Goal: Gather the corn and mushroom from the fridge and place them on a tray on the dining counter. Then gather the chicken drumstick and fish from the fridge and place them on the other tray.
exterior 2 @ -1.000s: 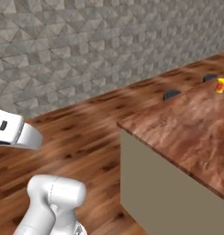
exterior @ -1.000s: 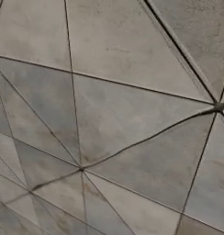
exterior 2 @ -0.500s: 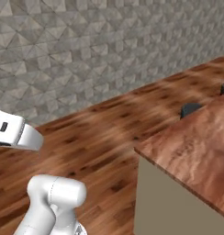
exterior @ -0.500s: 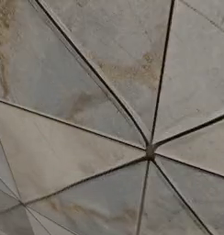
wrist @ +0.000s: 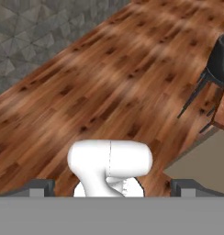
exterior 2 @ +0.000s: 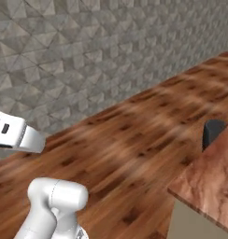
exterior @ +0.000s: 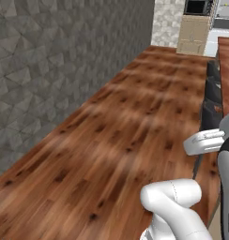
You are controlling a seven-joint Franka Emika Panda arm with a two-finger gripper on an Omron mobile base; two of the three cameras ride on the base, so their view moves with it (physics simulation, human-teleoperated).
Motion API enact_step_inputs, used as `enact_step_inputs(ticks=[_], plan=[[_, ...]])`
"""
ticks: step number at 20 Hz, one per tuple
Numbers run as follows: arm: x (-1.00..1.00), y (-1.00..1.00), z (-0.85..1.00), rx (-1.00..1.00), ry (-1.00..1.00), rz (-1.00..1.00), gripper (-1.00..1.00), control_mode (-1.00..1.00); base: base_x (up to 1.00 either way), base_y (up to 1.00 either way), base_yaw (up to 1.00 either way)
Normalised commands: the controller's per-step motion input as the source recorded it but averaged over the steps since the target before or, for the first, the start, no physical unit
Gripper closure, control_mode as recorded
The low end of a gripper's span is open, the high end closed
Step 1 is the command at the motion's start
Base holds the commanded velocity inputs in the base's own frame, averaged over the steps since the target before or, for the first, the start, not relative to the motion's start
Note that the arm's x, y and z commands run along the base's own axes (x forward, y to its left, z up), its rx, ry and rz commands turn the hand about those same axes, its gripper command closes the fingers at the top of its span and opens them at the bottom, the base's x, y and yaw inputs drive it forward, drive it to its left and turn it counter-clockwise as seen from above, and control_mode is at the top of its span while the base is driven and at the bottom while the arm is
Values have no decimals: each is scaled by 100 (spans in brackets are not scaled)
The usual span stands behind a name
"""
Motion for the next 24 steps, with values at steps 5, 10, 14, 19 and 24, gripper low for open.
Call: enact_step_inputs(ticks=[5, 10, 14, 19, 24], plan=[[0, 0, 0, 0, 0, 0, -100, 100, 100, 91, -40], [0, 0, 0, 0, 0, 0, -100, 100, 100, 94, -39], [0, 0, 0, 0, 0, 0, -100, 100, 100, 61, -33], [0, 0, 0, 0, 0, 0, -100, 100, 100, 69, -49], [0, 0, 0, 0, 0, 0, -100, 100, 100, 69, -51]])
